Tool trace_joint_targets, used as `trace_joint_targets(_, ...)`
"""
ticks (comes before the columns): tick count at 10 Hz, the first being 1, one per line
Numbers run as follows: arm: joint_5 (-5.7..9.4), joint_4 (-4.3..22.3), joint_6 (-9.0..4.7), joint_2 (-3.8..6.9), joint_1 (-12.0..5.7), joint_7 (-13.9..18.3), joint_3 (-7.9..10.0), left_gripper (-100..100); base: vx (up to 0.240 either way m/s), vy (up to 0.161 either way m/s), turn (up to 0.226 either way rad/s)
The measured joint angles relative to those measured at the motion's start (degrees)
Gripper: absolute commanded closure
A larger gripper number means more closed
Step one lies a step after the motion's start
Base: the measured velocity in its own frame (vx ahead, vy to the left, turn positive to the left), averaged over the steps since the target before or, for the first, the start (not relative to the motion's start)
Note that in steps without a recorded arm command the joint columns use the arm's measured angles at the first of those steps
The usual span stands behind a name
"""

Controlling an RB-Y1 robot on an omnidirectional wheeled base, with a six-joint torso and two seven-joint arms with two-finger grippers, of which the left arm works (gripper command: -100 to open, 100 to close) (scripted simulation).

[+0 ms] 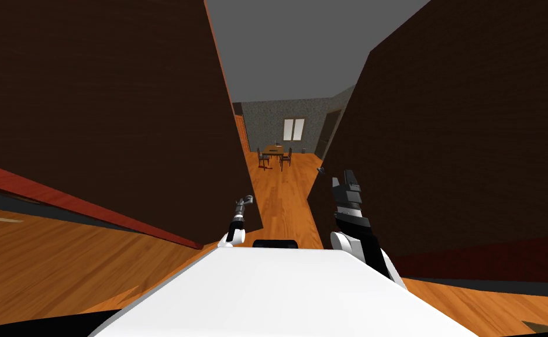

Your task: Push the door open

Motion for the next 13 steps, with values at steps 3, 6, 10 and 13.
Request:
trace_joint_targets(3, 1.16, -0.8, 0.54, -0.37, 0.11, -0.8, 2.3, 100, 0.19, -0.073, 0.081)
trace_joint_targets(6, 2.2, 0.0, -0.02, -0.85, -0.2, -1.3, 4.36, 100, 0.173, -0.063, 0.069)
trace_joint_targets(10, 3.23, 0.1, -0.36, -1.32, -0.05, -1.8, 6.46, 100, 0.149, -0.037, 0.059)
trace_joint_targets(13, 3.83, -1.0, 0.58, -1.25, 0.96, -2.4, 7.46, 100, 0.185, -0.001, 0.031)
